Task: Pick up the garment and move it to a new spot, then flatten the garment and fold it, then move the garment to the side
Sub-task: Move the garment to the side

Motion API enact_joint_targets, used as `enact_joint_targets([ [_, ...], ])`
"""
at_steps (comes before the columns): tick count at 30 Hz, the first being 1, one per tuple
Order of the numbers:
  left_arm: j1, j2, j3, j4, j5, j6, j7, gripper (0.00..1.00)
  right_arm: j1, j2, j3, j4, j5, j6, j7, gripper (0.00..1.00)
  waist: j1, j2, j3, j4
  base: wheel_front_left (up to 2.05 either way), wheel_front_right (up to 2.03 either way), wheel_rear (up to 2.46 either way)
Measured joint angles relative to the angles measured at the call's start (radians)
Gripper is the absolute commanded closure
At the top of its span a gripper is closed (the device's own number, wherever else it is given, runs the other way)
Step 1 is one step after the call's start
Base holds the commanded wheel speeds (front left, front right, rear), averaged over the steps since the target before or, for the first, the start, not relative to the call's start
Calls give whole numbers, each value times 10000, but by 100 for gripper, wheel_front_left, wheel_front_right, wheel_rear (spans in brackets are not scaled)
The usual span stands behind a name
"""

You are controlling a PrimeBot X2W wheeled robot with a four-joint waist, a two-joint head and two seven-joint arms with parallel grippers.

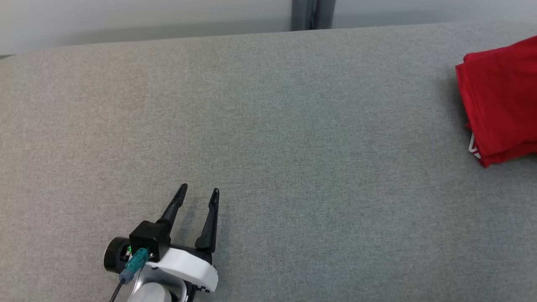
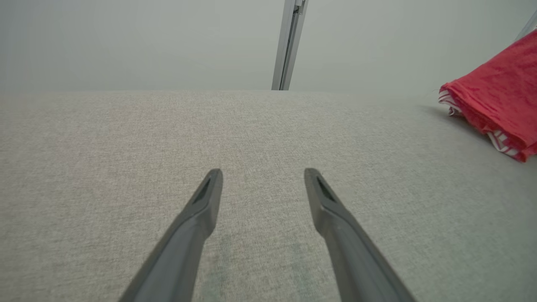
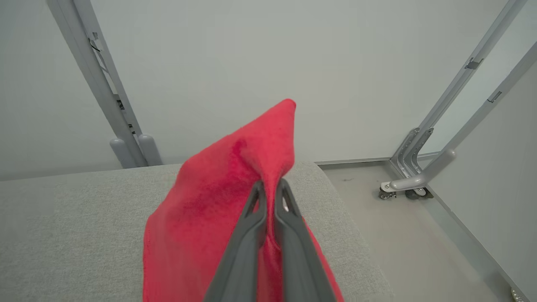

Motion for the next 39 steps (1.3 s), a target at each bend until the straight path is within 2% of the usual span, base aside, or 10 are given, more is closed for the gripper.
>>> enact_joint_targets([
  [3, -151, 44, 4, -33, 109, -67, 0, 0, -58, -466, -104, 606, -522, 0, -268, 100, 0, 0, 301, 112, 0, 0, 0],
  [7, -351, 127, -4, -77, 221, -79, 0, 0, -201, -694, -219, 1294, -1104, 0, -631, 100, 0, 0, 624, 229, 0, 0, 0],
  [15, -509, 259, -54, -84, 334, -88, 0, 0, -726, -811, -723, 2477, -2167, 2, -1453, 100, 0, -1, 1106, 433, 0, 0, 0],
  [16, -517, 268, -61, -84, 349, -88, 0, 0, -798, -828, -759, 2598, -2378, 2, -1601, 97, 0, 0, 1156, 456, 0, 0, 0],
  [17, -534, 278, -63, -84, 368, -88, 0, 0, -872, -844, -815, 2740, -2575, 2, -1693, 78, 1, -1, 1198, 479, 0, 0, 0],
  [19, -593, 303, -71, -94, 372, -88, 0, 0, -985, -871, -1093, 2976, -2934, 2, -2082, 50, 0, 0, 1274, 521, 0, 0, 0],
  [20, -623, 318, -67, -104, 374, -88, 0, 0, -1043, -932, -1252, 3081, -3183, 2, -2347, 0, 0, 0, 1312, 538, 0, 0, 0],
  [23, -666, 349, -25, -144, 372, -63, 0, 0, -1196, -984, -1770, 3407, -3697, 0, -2876, 0, 0, 0, 1383, 590, 0, 0, 0],
  [30, -666, 499, 52, -201, 355, 15, 0, 0, -1359, -422, -2219, 3831, -4489, 2, -3745, 0, 0, 0, 1358, 552, 0, 0, 0],
  [39, -665, 514, -2, -251, 276, 105, 6, 0, -1566, 207, -2057, 3839, -4817, 2, -4328, 0, 0, 0, 1141, 355, 0, 0, 0],
])
